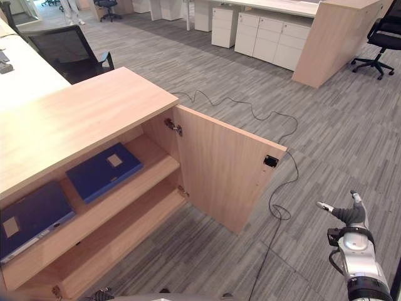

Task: Put the empty folder in the office cabinet

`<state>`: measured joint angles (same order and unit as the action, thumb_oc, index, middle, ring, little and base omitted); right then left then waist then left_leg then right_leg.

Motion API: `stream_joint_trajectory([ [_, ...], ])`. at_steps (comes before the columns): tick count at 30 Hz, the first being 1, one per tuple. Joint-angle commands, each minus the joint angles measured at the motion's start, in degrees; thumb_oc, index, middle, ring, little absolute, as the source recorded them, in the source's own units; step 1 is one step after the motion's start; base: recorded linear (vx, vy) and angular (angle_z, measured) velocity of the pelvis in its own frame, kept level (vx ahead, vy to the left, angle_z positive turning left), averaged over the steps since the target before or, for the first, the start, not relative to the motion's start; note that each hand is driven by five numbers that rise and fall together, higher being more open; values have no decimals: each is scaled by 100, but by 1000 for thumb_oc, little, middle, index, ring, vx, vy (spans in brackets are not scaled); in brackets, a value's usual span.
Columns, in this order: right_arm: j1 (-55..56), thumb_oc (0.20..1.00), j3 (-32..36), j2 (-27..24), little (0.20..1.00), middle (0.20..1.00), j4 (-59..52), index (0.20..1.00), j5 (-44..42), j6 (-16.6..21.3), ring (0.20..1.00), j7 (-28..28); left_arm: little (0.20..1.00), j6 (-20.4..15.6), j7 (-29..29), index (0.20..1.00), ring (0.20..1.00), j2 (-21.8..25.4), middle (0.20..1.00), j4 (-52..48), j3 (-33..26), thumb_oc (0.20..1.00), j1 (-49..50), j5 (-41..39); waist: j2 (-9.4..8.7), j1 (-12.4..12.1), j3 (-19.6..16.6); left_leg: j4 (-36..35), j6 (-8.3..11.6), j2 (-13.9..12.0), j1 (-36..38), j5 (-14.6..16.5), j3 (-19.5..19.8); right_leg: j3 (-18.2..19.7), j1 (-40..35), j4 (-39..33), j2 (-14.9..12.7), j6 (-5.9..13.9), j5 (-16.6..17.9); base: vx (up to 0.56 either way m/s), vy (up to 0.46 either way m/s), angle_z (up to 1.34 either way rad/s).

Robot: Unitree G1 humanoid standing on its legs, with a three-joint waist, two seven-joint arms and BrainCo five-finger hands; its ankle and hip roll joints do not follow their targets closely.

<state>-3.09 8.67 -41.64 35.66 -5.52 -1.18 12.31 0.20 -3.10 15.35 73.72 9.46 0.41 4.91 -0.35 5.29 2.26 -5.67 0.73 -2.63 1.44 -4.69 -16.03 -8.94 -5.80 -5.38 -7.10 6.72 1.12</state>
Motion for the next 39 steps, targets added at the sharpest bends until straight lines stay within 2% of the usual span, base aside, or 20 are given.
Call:
stream_joint_trajectory([
  [1, -689, 1000, -247, -535, 1000, 1000, 122, 1000, -174, 361, 1000, -69, 1000, -40, -26, 1000, 1000, 23, 1000, 191, 127, 1000, -220, -70, -216, -300, -52, 67, 92, -109, 385, 673, 148, 15, 320, 93, 167, 68, -106, -17, -25, 5],
  [9, -1737, 1000, -1067, -840, 1000, 1000, 573, 1000, -417, 353, 1000, -359, 1000, -53, -31, 1000, 1000, 37, 1000, 247, 235, 1000, -173, -133, -191, -420, -31, 67, 127, -104, 365, 630, 202, -45, 279, 47, 171, 47, -107, -17, -15, 6],
  [16, -2245, 1000, -1620, -851, 1000, 1000, 566, 1000, -695, 434, 1000, -620, 1000, -73, -38, 1000, 1000, 68, 1000, 268, 255, 1000, -134, -137, -171, -475, -25, 67, 151, -100, 324, 614, 243, -81, 296, 38, 164, 44, -112, -7, 0, 2],
  [19, -2416, 1000, -1916, -729, 1000, 1000, 646, 1000, -967, 457, 1000, -884, 1000, -90, -15, 1000, 1000, 67, 1000, 252, 280, 1000, -106, -133, -174, -515, -16, 67, 163, -94, 306, 601, 255, -98, 293, 38, 157, 41, -113, -18, 1, 7],
  [24, -2869, 1000, -3245, -967, 1000, 1000, 814, 1000, -889, 310, 1000, -1877, 1000, -130, 130, 1000, 1000, 91, 1000, 213, 444, 1000, -105, -116, -243, -570, -17, 67, 206, -97, 266, 578, 308, -159, 301, 38, 148, 36, -124, -14, -3, 4],
  [29, -2916, 1000, -3697, -859, 1000, 1000, 733, 1000, -761, 319, 1000, -2181, 1000, -164, 196, 1000, 1000, 100, 1000, 156, 501, 1000, -58, -55, -242, -595, 9, 67, 205, -99, 252, 573, 323, -171, 321, 38, 138, 38, -115, 0, 0, 0],
  [31, -2883, 1000, -3903, -855, 1000, 1000, 259, 1000, -715, 399, 1000, -2294, 1000, -181, 219, 1000, 1000, 134, 1000, 90, 480, 1000, -47, -9, -238, -609, 10, 67, 208, -105, 256, 578, 317, -182, 320, 38, 136, 35, -122, 0, 0, 0],
  [34, -2532, 1000, -3583, -836, 1000, 1000, -682, 1000, -1332, 597, 1000, -2252, 1000, -212, 213, 1000, 1000, 165, 1000, 19, 343, 1000, -2, 3, -220, -610, 25, 67, 212, -108, 261, 569, 314, -166, 323, 38, 142, 38, -127, 2, 0, -1],
  [36, -2015, 1000, -3162, -969, 1000, 1000, -2408, 1000, -2119, 845, 1000, -2513, 1000, -214, 225, 1000, 1000, 146, 1000, 19, 163, 1000, 90, 124, -211, -593, 39, 67, 219, -123, 257, 561, 283, -181, 325, 38, 146, 45, -134, 0, 0, 0],
  [37, -1937, 1000, -3125, -1027, 1000, 1000, -2888, 1000, -2438, 884, 1000, -2698, 1000, -218, 247, 1000, 1000, 147, 1000, 33, 119, 1000, 109, 160, -213, -591, 33, 67, 221, -130, 260, 559, 272, -179, 326, 38, 146, 49, -133, 1, -19, -5],
  [39, -1750, 1000, -3117, -945, 1000, 1000, -4246, 1000, -3842, 798, 1000, -3418, 1000, -230, 323, 1000, 1000, 118, 1000, 69, 68, 1000, 176, 249, -236, -596, -16, 67, 233, -157, 260, 555, 244, -220, 344, 38, 140, 55, -119, 7, -19, -6],
])
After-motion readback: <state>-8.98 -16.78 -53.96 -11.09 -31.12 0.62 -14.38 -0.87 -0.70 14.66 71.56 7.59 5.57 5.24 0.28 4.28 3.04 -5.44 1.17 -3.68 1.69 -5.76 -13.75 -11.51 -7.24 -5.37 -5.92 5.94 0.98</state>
